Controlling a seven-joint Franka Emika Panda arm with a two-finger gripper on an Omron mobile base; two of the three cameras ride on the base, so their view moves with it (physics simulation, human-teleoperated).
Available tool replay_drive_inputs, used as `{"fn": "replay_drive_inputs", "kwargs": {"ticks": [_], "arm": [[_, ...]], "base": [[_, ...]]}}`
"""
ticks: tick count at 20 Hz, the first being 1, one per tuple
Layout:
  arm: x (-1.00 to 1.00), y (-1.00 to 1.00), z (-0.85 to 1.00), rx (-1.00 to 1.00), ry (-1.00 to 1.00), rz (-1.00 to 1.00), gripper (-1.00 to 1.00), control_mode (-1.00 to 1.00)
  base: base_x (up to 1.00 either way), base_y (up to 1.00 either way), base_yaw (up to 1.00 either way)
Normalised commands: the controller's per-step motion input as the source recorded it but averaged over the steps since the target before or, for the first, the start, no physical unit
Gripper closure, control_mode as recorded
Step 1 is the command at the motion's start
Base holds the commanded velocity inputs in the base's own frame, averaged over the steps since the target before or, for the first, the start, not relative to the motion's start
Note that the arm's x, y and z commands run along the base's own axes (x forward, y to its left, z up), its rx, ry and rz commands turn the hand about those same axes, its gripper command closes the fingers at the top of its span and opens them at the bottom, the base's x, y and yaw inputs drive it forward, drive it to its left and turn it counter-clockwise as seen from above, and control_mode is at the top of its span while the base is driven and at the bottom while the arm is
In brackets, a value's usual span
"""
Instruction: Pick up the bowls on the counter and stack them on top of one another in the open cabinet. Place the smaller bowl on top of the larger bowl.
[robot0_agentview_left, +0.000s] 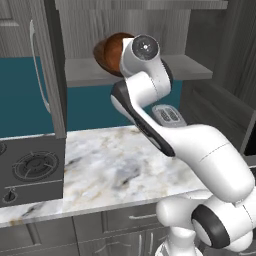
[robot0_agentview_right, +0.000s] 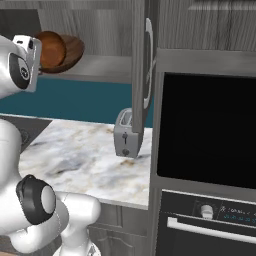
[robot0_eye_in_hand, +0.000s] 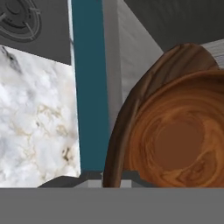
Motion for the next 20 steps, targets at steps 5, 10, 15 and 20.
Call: {"fn": "replay_drive_inputs", "kwargs": {"ticks": [5, 10, 15, 20], "arm": [[0.31, 0.0, 0.0, 0.0, 0.0, 0.03, 1.0, -1.0], [0.3, 0.0, 0.0, -0.02, 0.0, 0.02, 1.0, -1.0], [0.26, 0.0, 0.0, -0.02, 0.0, 0.02, 1.0, -1.0], [0.25, 0.0, 0.0, -0.02, 0.0, 0.02, 1.0, -1.0]], "base": [[0.0, 0.0, 0.0], [0.0, 0.0, 0.0], [0.0, 0.0, 0.0], [0.0, 0.0, 0.0]]}}
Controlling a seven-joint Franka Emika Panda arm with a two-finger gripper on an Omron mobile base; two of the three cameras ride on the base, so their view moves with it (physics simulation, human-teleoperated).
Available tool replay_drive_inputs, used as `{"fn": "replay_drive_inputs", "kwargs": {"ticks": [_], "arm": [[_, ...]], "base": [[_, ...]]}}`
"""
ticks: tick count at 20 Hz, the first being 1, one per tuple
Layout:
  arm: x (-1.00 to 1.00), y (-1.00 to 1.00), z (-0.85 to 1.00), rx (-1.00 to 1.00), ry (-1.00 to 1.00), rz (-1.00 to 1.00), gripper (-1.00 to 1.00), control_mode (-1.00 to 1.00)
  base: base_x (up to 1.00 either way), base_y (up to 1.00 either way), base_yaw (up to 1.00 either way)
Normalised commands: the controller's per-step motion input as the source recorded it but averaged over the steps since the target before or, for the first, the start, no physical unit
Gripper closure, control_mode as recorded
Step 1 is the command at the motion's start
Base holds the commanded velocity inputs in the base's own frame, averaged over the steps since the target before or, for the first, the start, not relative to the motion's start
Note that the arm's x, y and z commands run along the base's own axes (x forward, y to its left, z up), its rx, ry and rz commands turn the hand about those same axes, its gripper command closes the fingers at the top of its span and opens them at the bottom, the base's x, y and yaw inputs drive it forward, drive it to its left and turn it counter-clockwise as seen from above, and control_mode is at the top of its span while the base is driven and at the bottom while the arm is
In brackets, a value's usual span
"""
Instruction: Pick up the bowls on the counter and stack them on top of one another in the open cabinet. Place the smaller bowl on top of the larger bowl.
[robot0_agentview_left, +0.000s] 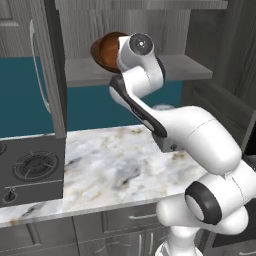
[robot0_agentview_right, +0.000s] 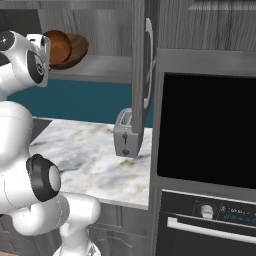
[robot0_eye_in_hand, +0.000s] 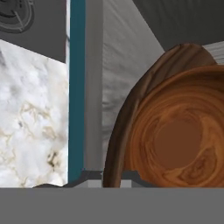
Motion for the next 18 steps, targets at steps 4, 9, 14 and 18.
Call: {"fn": "replay_drive_inputs", "kwargs": {"ticks": [4, 9, 14, 18], "arm": [[0.24, 0.0, 0.0, -0.03, 0.0, 0.02, 1.0, -1.0], [0.22, 0.0, 0.0, -0.05, 0.01, 0.0, 1.0, -1.0], [0.17, 0.0, 0.0, -0.07, 0.03, 0.0, 1.0, -1.0], [0.11, 0.0, 0.0, -0.06, 0.04, 0.0, 1.0, -1.0]], "base": [[0.0, 0.0, 0.0], [0.0, 0.0, 0.0], [0.0, 0.0, 0.0], [0.0, 0.0, 0.0]]}}
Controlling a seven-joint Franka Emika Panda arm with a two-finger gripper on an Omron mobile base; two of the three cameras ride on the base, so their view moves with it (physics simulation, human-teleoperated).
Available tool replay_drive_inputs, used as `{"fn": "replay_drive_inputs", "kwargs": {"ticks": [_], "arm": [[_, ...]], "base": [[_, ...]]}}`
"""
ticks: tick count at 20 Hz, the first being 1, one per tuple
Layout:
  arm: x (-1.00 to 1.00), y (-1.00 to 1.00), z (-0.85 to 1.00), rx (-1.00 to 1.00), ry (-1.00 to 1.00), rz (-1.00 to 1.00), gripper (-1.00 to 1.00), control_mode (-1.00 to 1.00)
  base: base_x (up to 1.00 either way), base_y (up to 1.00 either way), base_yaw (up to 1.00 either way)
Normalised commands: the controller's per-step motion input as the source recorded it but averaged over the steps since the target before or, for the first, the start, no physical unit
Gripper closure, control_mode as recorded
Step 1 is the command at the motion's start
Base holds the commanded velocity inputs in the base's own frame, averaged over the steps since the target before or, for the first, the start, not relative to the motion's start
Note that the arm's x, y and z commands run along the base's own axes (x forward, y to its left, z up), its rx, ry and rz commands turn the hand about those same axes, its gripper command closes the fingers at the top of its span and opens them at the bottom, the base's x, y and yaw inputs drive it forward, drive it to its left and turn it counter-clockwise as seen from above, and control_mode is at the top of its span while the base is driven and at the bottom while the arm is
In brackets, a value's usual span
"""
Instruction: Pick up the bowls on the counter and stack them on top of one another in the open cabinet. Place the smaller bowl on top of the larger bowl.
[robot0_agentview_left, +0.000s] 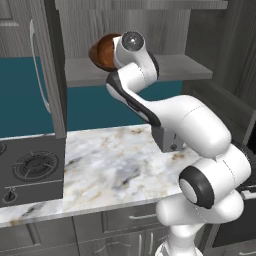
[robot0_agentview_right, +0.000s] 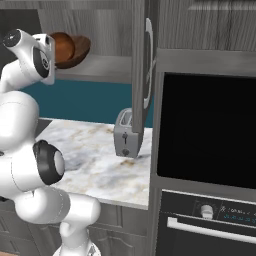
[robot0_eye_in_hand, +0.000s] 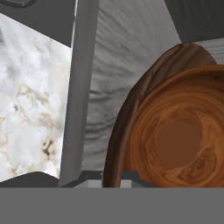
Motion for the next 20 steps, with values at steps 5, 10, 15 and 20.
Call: {"fn": "replay_drive_inputs", "kwargs": {"ticks": [5, 10, 15, 20], "arm": [[0.15, -0.01, 0.0, -0.01, 0.04, 0.0, 1.0, -1.0], [0.17, -0.03, -0.08, 0.0, 0.04, 0.0, 1.0, -1.0], [0.16, -0.03, -0.07, 0.0, 0.03, 0.01, 1.0, -1.0], [0.1, 0.0, -0.03, 0.0, 0.05, 0.02, 1.0, -1.0]], "base": [[0.0, 0.0, 0.0], [0.0, 0.0, 0.0], [0.0, 0.0, 0.0], [0.0, 0.0, 0.0]]}}
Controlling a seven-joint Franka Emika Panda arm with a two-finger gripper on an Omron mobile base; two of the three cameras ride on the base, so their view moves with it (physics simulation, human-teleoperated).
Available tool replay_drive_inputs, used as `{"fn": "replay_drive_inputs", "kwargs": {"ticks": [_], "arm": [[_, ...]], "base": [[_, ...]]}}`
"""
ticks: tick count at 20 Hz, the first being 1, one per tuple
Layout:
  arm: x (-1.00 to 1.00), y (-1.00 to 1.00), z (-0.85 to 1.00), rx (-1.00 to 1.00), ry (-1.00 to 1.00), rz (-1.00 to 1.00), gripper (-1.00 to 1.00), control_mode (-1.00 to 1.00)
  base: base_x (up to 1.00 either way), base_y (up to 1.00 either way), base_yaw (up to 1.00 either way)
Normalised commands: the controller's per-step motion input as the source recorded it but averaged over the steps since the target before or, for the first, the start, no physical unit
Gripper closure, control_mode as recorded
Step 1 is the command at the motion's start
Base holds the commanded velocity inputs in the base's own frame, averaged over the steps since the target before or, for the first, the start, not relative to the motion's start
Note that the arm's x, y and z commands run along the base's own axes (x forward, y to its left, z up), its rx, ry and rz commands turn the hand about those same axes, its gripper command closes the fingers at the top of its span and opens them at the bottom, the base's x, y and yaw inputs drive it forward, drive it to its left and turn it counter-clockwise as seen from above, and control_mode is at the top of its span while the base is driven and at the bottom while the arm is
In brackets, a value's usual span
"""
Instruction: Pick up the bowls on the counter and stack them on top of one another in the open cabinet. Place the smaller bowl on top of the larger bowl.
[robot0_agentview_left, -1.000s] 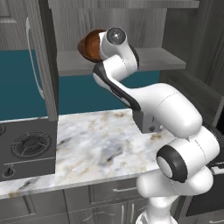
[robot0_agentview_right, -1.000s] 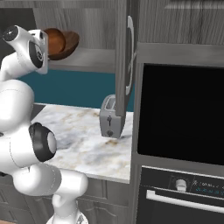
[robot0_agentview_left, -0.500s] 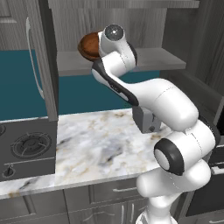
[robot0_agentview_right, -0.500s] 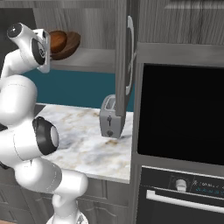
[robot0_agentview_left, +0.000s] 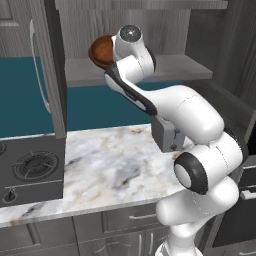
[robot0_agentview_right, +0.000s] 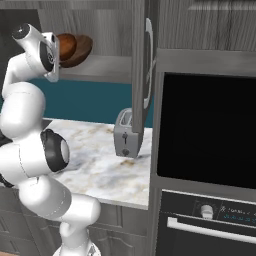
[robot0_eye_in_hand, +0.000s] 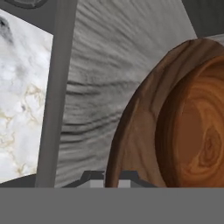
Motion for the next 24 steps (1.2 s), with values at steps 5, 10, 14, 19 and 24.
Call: {"fn": "replay_drive_inputs", "kwargs": {"ticks": [5, 10, 14, 19, 24], "arm": [[0.1, 0.0, -0.03, 0.0, 0.09, 0.02, 1.0, -1.0], [0.07, 0.0, -0.01, 0.0, 0.11, 0.0, 1.0, -1.0], [-0.01, 0.0, 0.01, 0.0, 0.02, 0.0, -1.0, -1.0], [-0.05, 0.0, 0.12, 0.0, -0.01, 0.0, -1.0, -1.0], [-0.29, 0.0, 0.05, 0.0, -0.03, 0.0, -1.0, -1.0]], "base": [[0.0, 0.0, 0.0], [0.0, 0.0, 0.0], [0.0, 0.0, 0.0], [0.0, 0.0, 0.0], [0.0, 0.0, 0.0]]}}
